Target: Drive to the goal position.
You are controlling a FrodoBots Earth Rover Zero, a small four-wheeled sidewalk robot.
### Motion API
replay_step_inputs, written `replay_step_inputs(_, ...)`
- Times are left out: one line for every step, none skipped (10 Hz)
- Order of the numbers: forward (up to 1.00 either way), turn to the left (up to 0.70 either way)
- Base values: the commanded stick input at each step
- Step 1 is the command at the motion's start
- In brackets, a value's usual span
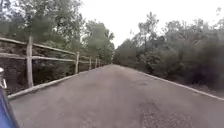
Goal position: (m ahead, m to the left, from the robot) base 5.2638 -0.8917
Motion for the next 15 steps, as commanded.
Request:
replay_step_inputs(0.7,0.0)
replay_step_inputs(0.7,0.0)
replay_step_inputs(0.7,0.0)
replay_step_inputs(0.7,-0.32)
replay_step_inputs(0.7,-0.32)
replay_step_inputs(0.7,-0.3)
replay_step_inputs(0.7,-0.14)
replay_step_inputs(0.7,0.0)
replay_step_inputs(0.7,0.0)
replay_step_inputs(0.7,0.0)
replay_step_inputs(0.7,0.0)
replay_step_inputs(0.7,0.0)
replay_step_inputs(0.7,0.0)
replay_step_inputs(0.7,0.0)
replay_step_inputs(0.7,0.0)
